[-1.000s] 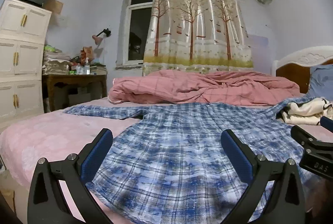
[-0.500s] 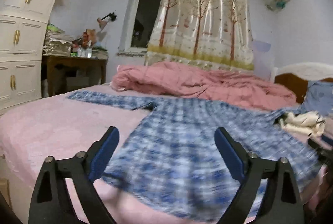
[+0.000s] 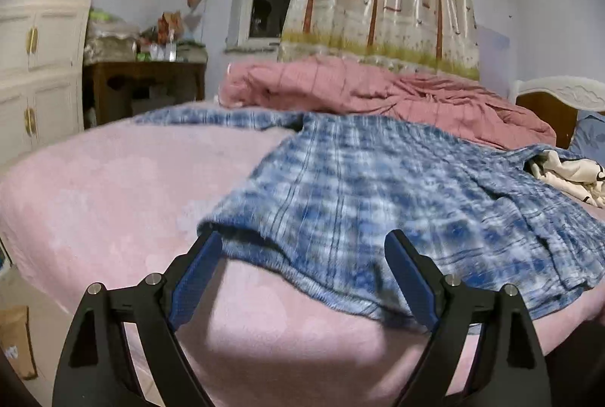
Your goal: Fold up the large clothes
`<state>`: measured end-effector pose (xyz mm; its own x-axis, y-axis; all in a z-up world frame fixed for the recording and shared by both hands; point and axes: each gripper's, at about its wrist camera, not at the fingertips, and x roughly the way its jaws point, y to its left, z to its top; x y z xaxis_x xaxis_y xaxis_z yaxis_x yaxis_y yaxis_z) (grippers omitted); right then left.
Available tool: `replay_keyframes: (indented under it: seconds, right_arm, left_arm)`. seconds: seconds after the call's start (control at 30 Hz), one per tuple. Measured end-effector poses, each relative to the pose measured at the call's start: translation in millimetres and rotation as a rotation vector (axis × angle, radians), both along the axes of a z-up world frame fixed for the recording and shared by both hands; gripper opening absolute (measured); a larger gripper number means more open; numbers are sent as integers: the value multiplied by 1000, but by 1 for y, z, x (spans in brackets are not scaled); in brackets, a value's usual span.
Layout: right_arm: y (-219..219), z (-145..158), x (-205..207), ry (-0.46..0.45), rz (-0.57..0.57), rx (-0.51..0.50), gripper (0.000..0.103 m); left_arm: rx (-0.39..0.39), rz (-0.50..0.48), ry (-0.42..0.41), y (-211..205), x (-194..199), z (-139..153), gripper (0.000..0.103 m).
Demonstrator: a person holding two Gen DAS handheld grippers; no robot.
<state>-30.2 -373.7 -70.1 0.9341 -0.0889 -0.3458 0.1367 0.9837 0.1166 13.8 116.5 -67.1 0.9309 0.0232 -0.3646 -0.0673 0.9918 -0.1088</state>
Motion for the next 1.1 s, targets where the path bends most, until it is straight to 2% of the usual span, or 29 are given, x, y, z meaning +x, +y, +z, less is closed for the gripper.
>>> replay_keyframes:
  seconds: [0.03,0.1,0.17,0.2,0.23,0.3,0.33,0.4,0.43,0.47,0.5,0.53,0.63,0.77,0.83,0.93,1.0,1.1]
  right_arm:
    - [-3,-3,2,10,3,15,82]
    - [-4,-9,8,34,13,39,81]
    - [-3,-14,10,25,7,39,80]
    - [0,-15,9,21,2,29,72]
    - [3,-17,10,27,-6,15,58]
    - [7,-18,11,35,-25,-7,49]
    - [8,-18,10,31,-14,-6,37]
    - [9,-17,10,34,13,13,29]
    - [8,-16,11,34,23,23,17]
    - [8,-15,11,34,33,31,11]
    - [9,-15,11,32,49,45,7]
    - [8,-14,10,23,53,59,5]
    - [6,-3,7,-40,42,67,4]
    - [-4,34,25,-77,29,79,4]
    - [-6,57,48,-73,11,58,4]
    - [-4,83,92,-38,-20,8,4]
    - [-6,91,128,28,-27,19,4]
    - [-12,85,189,159,-46,55,4]
  left_arm:
    - [-10,-7,16,2,2,-4,87]
    - [-21,-21,54,4,7,-12,87]
    - [39,-25,54,-3,7,-15,87]
    - [64,-26,57,-6,7,-16,87]
    - [78,-30,62,-9,8,-17,87]
    - [77,-32,61,-9,8,-17,87]
    - [65,-31,59,-7,9,-17,86]
    - [39,-8,50,-3,12,-15,77]
    - [30,12,45,-2,14,-14,56]
    - [25,31,39,-1,15,-13,23]
    - [18,45,31,2,16,-11,8]
    - [1,40,14,5,15,-9,3]
    - [-48,53,-170,15,-6,11,3]
    - [54,114,-185,8,16,51,3]
    - [84,132,-150,5,40,70,3]
    - [108,158,-12,1,95,92,3]
    - [108,154,68,0,134,94,3]
    - [79,142,185,-1,188,81,3]
